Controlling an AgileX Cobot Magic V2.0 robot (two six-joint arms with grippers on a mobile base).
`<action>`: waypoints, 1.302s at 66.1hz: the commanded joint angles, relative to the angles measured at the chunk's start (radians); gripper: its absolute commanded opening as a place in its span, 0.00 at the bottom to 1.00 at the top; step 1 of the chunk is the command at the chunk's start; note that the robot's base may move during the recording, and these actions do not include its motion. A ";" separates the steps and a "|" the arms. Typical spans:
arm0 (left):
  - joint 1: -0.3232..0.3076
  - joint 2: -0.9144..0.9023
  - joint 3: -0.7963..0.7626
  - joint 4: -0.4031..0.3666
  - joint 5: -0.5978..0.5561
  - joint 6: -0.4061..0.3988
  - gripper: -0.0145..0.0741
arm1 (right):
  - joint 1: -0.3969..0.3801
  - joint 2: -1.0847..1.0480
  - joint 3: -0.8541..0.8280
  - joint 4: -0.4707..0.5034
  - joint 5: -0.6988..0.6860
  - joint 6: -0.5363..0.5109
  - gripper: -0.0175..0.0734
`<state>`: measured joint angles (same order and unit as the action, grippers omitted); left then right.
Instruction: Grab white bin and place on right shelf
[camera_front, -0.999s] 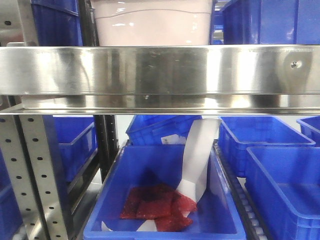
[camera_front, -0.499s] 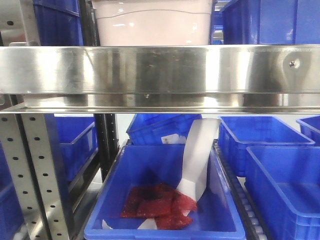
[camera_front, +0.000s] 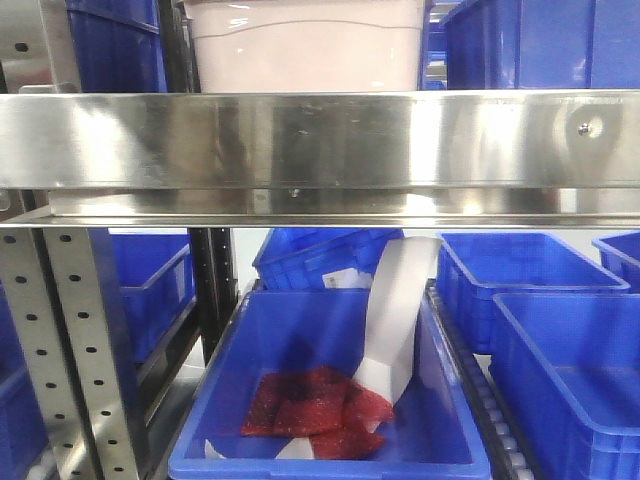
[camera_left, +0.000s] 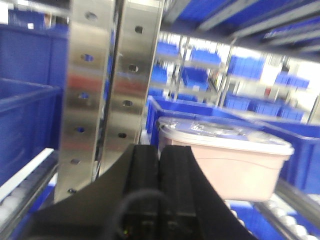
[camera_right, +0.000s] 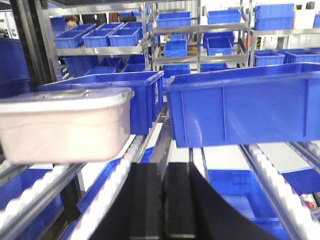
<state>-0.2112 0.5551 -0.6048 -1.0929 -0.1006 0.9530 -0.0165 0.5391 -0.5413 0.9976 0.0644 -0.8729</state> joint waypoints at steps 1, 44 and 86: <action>-0.005 -0.094 0.040 -0.007 -0.062 -0.001 0.03 | -0.001 -0.086 0.060 0.004 -0.053 -0.010 0.26; -0.005 -0.507 0.370 -0.009 -0.108 0.001 0.03 | -0.001 -0.396 0.290 0.007 -0.049 -0.010 0.26; -0.005 -0.507 0.370 -0.009 -0.106 0.001 0.03 | -0.001 -0.397 0.299 0.005 -0.056 -0.010 0.26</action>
<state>-0.2112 0.0368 -0.2091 -1.1053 -0.1793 0.9530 -0.0165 0.1326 -0.2181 0.9996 0.0637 -0.8751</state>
